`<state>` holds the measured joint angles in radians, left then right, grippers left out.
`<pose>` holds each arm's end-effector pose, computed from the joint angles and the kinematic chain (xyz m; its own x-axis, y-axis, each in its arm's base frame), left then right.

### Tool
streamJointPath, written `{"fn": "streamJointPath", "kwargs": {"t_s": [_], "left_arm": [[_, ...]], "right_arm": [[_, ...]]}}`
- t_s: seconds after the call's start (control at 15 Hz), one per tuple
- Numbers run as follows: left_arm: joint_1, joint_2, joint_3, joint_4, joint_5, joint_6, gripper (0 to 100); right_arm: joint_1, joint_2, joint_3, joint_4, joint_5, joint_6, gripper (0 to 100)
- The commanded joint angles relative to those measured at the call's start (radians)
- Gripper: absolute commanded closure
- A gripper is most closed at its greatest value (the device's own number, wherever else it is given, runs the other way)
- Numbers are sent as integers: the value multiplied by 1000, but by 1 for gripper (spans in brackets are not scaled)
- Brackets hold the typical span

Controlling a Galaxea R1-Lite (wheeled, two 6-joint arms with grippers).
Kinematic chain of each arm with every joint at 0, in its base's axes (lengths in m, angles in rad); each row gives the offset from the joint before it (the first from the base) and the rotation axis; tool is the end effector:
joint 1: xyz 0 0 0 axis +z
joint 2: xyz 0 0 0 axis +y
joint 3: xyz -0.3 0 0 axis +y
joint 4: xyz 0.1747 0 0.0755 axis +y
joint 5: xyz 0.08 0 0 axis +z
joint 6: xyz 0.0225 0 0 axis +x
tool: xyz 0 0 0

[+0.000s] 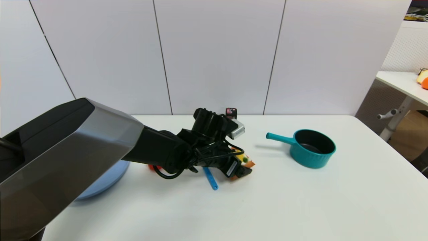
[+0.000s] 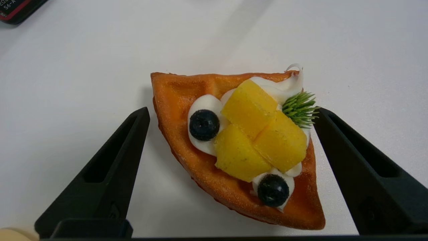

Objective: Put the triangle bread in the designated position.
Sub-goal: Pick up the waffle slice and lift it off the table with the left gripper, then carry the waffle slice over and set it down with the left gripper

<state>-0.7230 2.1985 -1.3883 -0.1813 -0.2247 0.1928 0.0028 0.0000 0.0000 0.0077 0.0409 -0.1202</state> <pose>0.3219 -0.2907 0.1083 0.4437 -0.6887 -0.5735 0.8502 0.5258 0.0263 -0.0228 0.0009 0.0747 0.9990 0.0437 -0.0077 -0.0443 0.9918 -0.1196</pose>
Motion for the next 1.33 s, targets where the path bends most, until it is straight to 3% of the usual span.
{"fn": "streamJointPath", "kwargs": {"t_s": [0.07, 0.73, 1.13, 1.33], "left_arm": [[-7, -2, 2, -3, -1, 1, 100], [-9, -88, 2, 31, -2, -4, 100], [108, -255, 12, 105, -5, 8, 100], [208, -381, 20, 206, -5, 56, 100]], "right_arm": [[0, 2, 2, 0, 1, -1, 0], [0, 2, 2, 0, 1, -1, 0], [0, 2, 2, 2, 1, -1, 0], [0, 2, 2, 0, 1, -1, 0]]}}
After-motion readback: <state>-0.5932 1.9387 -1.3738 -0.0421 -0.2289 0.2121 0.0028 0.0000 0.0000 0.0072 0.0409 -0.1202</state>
